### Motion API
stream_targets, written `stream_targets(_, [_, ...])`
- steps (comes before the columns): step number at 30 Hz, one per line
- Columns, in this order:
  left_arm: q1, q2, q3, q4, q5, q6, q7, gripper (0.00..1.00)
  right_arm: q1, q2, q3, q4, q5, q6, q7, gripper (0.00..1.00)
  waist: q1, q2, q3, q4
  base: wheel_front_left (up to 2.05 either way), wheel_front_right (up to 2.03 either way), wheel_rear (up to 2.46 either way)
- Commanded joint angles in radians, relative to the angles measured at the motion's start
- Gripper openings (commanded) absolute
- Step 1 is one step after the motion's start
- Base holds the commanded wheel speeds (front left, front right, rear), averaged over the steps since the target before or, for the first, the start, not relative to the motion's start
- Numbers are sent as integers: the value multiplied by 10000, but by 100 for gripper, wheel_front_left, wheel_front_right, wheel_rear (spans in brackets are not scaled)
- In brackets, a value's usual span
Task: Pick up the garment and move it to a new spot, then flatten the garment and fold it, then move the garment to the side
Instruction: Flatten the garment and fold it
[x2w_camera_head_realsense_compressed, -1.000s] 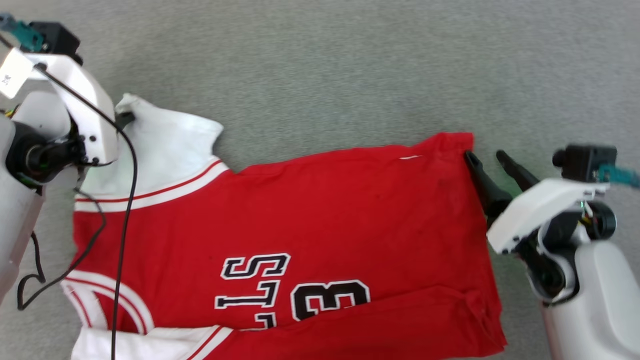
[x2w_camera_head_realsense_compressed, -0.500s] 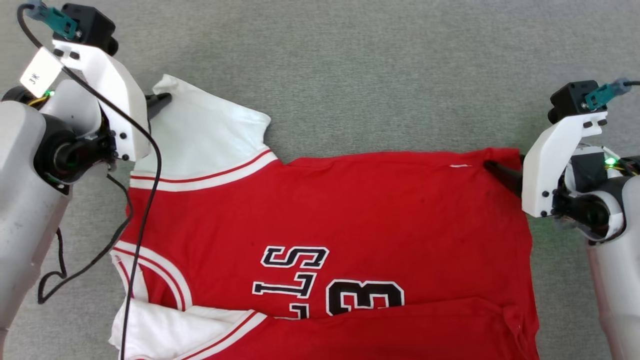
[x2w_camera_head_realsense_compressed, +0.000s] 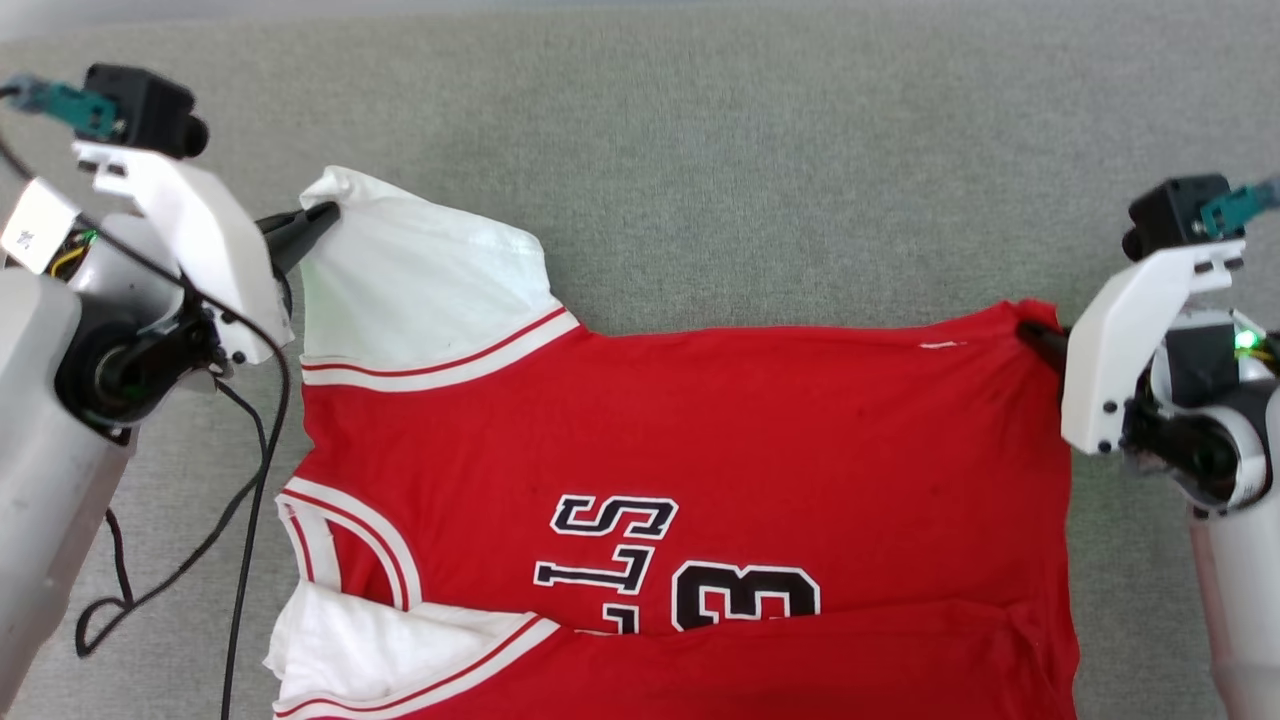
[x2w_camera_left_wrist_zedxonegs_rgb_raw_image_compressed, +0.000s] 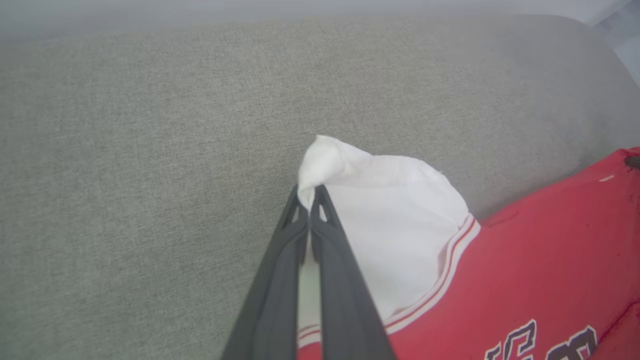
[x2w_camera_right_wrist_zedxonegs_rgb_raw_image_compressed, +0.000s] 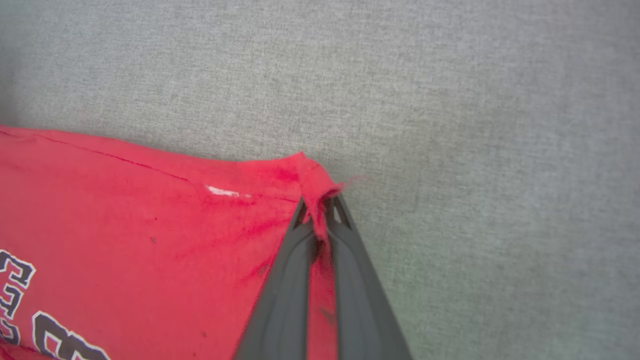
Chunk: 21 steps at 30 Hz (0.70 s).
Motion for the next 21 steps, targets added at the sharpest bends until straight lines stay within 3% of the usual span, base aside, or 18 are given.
stream_targets(1, [340,37,232,-72,-262,-26,-338,0,370,4,-83,-127,45,-5,-112,0,-1,0,-357,72,0,0,0])
stream_targets(10, [2802,207,898,-346,-1191,48,-1820,0,2011,136,-546,-324,261,-5,-955,0,-1,0,-1470,285,0,0,0])
stream_targets(21, [6307,126,1045,-1447,-1788,719,-3208,0,4512,589,-1020,-810,20,-5,-2692,0,-1,0,-2381,579,0,0,0])
